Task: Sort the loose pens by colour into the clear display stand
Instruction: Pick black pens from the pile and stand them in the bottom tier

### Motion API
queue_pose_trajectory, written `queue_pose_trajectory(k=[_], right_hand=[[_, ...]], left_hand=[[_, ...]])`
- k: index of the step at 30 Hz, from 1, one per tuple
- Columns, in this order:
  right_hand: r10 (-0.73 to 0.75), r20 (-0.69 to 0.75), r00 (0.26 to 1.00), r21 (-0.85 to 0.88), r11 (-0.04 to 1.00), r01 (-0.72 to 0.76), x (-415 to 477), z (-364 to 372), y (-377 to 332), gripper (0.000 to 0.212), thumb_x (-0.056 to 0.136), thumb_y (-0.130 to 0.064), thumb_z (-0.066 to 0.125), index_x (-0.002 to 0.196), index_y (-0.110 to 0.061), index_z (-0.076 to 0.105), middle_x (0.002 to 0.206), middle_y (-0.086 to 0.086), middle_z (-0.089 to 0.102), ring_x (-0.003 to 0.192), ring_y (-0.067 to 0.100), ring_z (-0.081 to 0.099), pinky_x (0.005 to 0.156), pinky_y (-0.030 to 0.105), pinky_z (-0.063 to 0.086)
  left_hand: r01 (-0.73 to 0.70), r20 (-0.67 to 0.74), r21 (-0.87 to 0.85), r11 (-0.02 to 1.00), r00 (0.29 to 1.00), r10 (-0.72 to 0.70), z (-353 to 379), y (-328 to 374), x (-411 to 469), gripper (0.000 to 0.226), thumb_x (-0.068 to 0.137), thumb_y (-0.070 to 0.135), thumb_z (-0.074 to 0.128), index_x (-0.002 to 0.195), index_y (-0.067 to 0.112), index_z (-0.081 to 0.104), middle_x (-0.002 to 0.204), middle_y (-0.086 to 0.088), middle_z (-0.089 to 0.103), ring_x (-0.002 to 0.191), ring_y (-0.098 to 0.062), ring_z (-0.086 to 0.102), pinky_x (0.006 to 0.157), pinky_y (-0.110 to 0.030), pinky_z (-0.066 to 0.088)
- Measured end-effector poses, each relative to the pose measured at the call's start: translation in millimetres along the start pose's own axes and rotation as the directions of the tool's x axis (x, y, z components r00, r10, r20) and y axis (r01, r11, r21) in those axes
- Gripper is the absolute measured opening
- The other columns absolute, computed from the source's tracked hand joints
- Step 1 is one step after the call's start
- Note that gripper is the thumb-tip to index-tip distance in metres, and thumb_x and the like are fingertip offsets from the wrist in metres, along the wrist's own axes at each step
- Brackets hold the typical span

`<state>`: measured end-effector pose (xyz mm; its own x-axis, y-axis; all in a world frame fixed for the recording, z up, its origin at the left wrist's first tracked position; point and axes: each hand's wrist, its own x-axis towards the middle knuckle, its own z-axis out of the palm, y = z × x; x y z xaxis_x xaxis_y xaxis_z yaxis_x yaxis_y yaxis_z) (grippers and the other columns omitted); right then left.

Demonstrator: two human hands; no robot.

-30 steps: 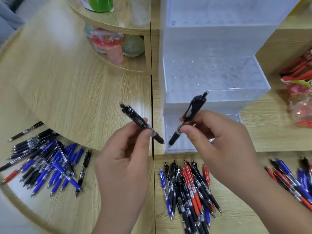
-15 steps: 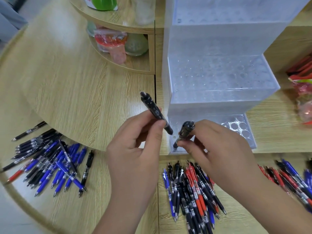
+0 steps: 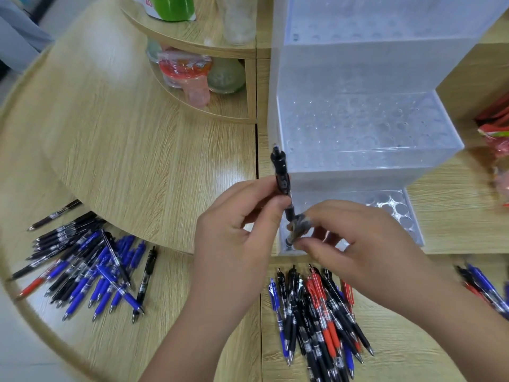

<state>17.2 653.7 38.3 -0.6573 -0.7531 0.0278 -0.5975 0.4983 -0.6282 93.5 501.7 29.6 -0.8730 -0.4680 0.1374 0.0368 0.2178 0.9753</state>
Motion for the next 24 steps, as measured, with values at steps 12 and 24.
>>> queue_pose_trajectory(k=[12,24], right_hand=[[0.062,0.008,0.998,-0.095,0.994,-0.061,2,4,5,0.019,0.085,-0.051,0.052,0.092,-0.04,0.065,0.073,-0.032,0.053,0.066,-0.009,0.053,0.057,0.011,0.037],[-0.052,-0.038,0.998,-0.274,0.961,0.04,-1,11,8,0.021,0.087,-0.049,0.052,0.088,-0.033,0.067,0.069,-0.025,0.046,0.06,-0.007,0.036,0.05,0.01,0.026]], left_hand=[[-0.022,0.049,0.03,0.999,0.999,0.02,-2,-1,5,0.03,0.092,0.012,0.064,0.105,0.039,0.071,0.099,0.013,0.073,0.1,-0.017,0.069,0.085,-0.03,0.057],[-0.003,0.088,0.069,0.998,0.996,-0.003,-4,-7,8,0.026,0.092,0.012,0.065,0.111,0.028,0.073,0.1,0.016,0.071,0.1,-0.007,0.068,0.083,-0.014,0.05]])
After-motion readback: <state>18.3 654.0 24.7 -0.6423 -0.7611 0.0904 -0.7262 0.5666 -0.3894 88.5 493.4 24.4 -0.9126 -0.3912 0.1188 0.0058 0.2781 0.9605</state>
